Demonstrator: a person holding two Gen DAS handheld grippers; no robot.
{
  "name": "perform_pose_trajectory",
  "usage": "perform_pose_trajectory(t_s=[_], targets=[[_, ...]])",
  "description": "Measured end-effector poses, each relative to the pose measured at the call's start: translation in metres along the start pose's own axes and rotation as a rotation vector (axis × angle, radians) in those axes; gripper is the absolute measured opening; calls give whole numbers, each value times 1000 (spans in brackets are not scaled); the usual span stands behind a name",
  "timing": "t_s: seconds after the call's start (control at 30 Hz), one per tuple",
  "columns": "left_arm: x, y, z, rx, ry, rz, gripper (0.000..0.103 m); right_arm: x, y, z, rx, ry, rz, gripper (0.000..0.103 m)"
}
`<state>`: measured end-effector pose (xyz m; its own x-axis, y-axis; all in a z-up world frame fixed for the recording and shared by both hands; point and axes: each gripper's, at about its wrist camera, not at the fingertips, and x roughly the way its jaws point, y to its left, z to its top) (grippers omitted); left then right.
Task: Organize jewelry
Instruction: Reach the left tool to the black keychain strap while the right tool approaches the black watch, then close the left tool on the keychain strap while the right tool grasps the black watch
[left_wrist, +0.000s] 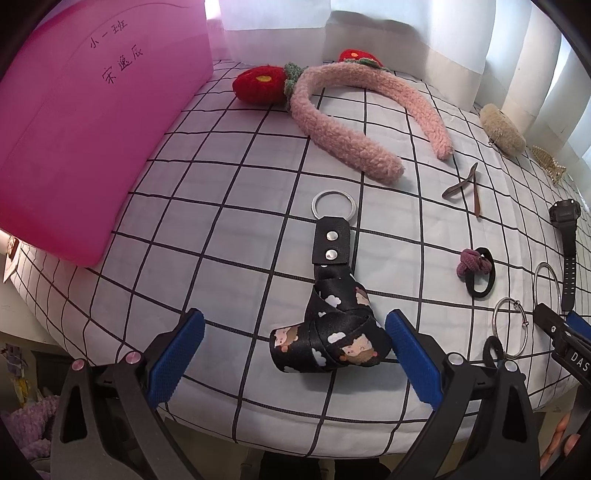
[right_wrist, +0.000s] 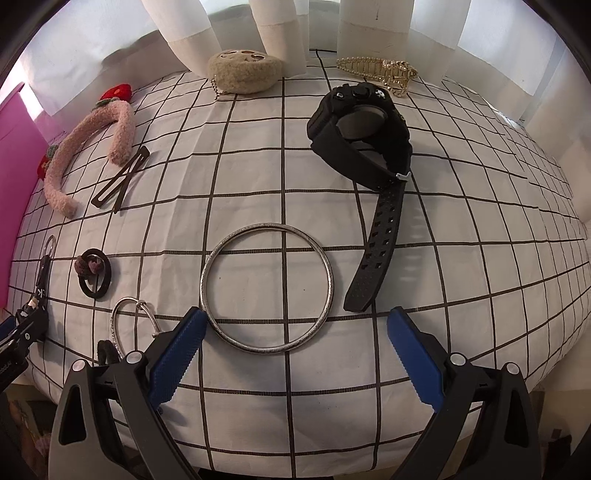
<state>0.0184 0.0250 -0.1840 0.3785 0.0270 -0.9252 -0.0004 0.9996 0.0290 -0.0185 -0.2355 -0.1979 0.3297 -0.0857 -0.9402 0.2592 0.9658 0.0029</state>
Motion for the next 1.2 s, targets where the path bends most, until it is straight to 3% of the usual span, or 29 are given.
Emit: perform_pose_trajectory(t_s=[0.53,0.83,0.93,1.0,1.2], targets=[[12,2,0,-10,-43,-22,98,2,2,1,-48,-130,11,95],[8,2,-6,0,-47,-25,95,2,3,1,-54,-118,17,94],[1,-6,-6,33,-66,-37,78,2,6,-1,-68,-124,24,93],[-3,-14,-7,60,-79,-48,60,1,8,-3,-76,-133,31,88],[-5,-24,-6,90,-88,-72,33,-4,14,-6,-127,-150,40,74]])
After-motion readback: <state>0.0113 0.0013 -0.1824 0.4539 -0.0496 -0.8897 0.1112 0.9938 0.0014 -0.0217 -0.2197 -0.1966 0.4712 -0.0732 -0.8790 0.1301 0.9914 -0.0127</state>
